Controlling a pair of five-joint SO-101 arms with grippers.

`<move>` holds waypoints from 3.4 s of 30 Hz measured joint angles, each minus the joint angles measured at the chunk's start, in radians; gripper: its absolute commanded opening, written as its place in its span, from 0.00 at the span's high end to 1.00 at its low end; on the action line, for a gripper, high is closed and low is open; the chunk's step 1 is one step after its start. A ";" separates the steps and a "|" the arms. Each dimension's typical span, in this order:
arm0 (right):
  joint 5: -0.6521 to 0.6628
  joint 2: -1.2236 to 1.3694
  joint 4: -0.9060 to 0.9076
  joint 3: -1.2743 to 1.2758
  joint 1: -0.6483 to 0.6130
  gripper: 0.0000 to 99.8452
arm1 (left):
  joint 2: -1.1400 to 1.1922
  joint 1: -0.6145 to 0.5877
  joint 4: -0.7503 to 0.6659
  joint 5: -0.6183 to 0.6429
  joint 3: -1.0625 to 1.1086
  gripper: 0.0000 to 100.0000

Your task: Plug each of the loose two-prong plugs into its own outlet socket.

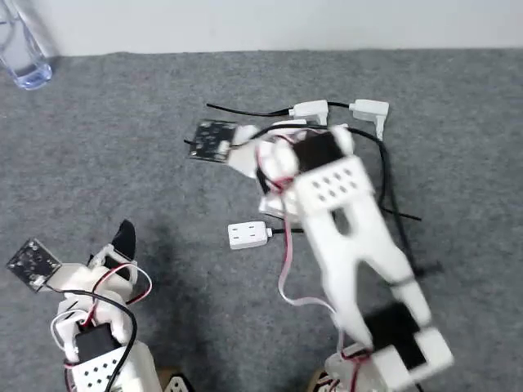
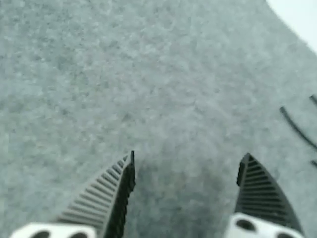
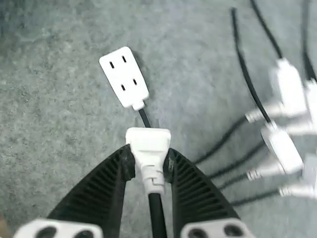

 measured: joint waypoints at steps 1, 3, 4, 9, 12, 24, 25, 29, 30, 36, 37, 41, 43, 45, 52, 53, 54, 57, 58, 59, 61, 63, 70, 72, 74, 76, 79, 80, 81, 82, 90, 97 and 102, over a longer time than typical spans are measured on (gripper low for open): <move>0.023 0.046 0.015 -0.034 -0.015 0.99 | 0.000 0.000 0.009 -0.005 0.002 0.68; 0.066 0.129 0.044 -0.095 -0.032 0.99 | 0.000 -0.003 0.020 -0.005 0.002 0.68; 0.084 0.173 0.055 -0.127 -0.032 0.99 | 0.000 -0.003 0.020 -0.008 0.002 0.68; 0.144 0.362 0.120 -0.279 -0.037 0.99 | 0.000 0.020 0.020 -0.012 0.002 0.68; 0.163 0.451 0.153 -0.364 -0.071 0.99 | 0.000 0.034 0.020 -0.012 0.002 0.68; 0.198 0.591 0.153 -0.443 -0.170 0.99 | 0.000 0.041 0.020 -0.012 0.002 0.68; 0.203 0.591 0.153 -0.443 -0.167 0.99 | 0.000 0.040 0.020 -0.012 0.002 0.68; 0.233 0.591 0.153 -0.443 -0.133 0.99 | 0.000 0.041 0.020 -0.020 0.002 0.68; 0.236 0.591 0.153 -0.443 -0.126 0.99 | 0.000 0.040 0.020 -0.028 0.002 0.68; 0.244 0.595 0.144 -0.443 -0.123 0.99 | 0.000 0.046 0.020 -0.040 0.002 0.68; 0.252 0.600 0.141 -0.443 -0.121 0.99 | 0.000 0.046 0.020 -0.043 0.002 0.68; 0.275 0.631 0.135 -0.443 -0.123 0.99 | 0.000 0.044 0.020 -0.043 0.002 0.68; 0.279 0.643 0.135 -0.443 -0.121 0.99 | 0.000 0.044 0.020 -0.043 0.002 0.68; 0.279 0.644 0.120 -0.443 -0.121 0.99 | 0.000 0.044 0.020 -0.043 0.002 0.68; 0.296 0.658 0.086 -0.456 -0.117 0.99 | 0.000 0.044 0.020 -0.043 0.002 0.68; 0.301 0.658 0.084 -0.456 -0.117 0.99 | 0.000 0.044 0.020 -0.043 0.002 0.68; 0.304 0.658 0.080 -0.456 -0.117 0.99 | 0.000 0.044 0.020 -0.043 0.002 0.68; 0.308 0.658 0.078 -0.457 -0.117 0.99 | 0.000 0.044 0.020 -0.043 0.002 0.68; 0.308 0.658 0.078 -0.460 -0.115 0.99 | 0.000 0.044 0.020 -0.043 0.002 0.68; 0.308 0.658 0.078 -0.462 -0.114 0.99 | 0.000 0.044 0.020 -0.043 0.002 0.68; 0.308 0.658 0.078 -0.462 -0.114 0.99 | 0.000 0.044 0.020 -0.043 0.002 0.68; 0.308 0.674 0.078 -0.462 -0.114 0.99 | 0.000 0.044 0.020 -0.043 0.002 0.68; 0.313 0.747 0.080 -0.512 -0.109 0.99 | 0.000 0.044 0.020 -0.043 0.002 0.68; 0.313 0.758 0.080 -0.514 -0.110 0.99 | 0.000 0.044 0.020 -0.043 0.002 0.68; 0.313 0.763 0.080 -0.514 -0.110 0.99 | 0.000 0.044 0.020 -0.043 0.002 0.68; 0.311 0.763 0.080 -0.514 -0.114 0.99 | 0.000 0.044 0.020 -0.043 0.002 0.68; 0.296 0.766 0.080 -0.516 -0.129 0.99 | 0.000 0.044 0.020 -0.043 0.002 0.68; 0.295 0.766 0.080 -0.516 -0.133 0.99 | 0.000 0.044 0.020 -0.043 0.002 0.68; 0.292 0.766 0.080 -0.516 -0.140 0.99 | 0.000 0.044 0.020 -0.043 0.002 0.68; 0.285 0.766 0.080 -0.516 -0.146 0.99 | 0.000 0.044 0.020 -0.043 0.002 0.68; 0.224 0.799 0.080 -0.517 -0.167 0.99 | 0.000 0.044 0.020 -0.043 0.002 0.68; 0.206 0.802 0.112 -0.519 -0.167 0.99 | 0.000 0.044 0.020 -0.043 0.002 0.68; 0.204 0.844 0.153 -0.519 -0.164 0.99 | 0.000 0.044 0.020 -0.043 0.002 0.68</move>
